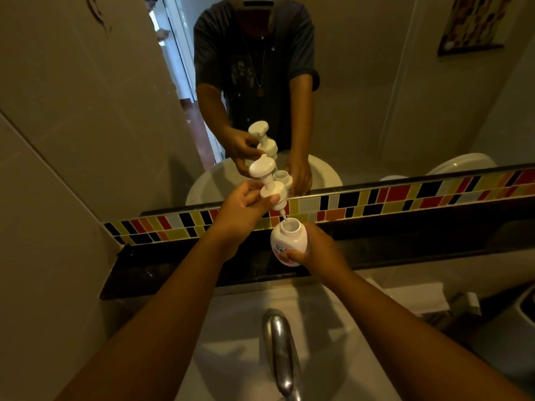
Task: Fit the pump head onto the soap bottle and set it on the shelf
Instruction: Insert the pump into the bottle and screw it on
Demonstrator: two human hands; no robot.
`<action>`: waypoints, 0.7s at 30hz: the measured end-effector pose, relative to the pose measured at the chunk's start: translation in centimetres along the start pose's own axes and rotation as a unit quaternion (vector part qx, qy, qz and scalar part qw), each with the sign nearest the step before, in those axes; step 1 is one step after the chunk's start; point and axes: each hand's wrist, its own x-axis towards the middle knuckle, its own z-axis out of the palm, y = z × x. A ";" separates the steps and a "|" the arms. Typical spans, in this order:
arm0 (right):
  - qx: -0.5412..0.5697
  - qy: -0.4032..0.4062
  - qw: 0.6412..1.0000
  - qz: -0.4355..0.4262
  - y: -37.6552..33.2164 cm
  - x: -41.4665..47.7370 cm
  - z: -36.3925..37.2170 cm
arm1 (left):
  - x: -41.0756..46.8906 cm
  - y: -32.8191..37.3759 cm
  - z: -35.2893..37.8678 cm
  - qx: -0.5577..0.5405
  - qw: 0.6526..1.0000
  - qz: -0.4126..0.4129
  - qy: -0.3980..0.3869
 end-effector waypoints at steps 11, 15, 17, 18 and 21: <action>0.014 0.011 1.000 -0.009 -0.1 -0.1 0.0 | 0.6 -3.5 1.5 0.046 0.996 -0.031 -0.065; 0.018 0.006 1.000 -0.017 -0.1 -0.2 0.0 | 0.6 -4.7 1.5 0.099 0.992 -0.030 -0.065; 0.021 0.006 1.000 -0.018 0.0 -0.2 0.0 | 0.7 -5.1 1.5 0.117 0.991 -0.025 -0.067; 0.024 0.006 1.000 -0.018 0.1 -0.2 0.0 | 0.6 -5.2 1.5 0.124 0.990 -0.023 -0.069; 0.025 0.006 1.000 -0.016 0.1 -0.2 -0.1 | 0.8 -5.0 1.2 0.149 0.986 -0.013 -0.076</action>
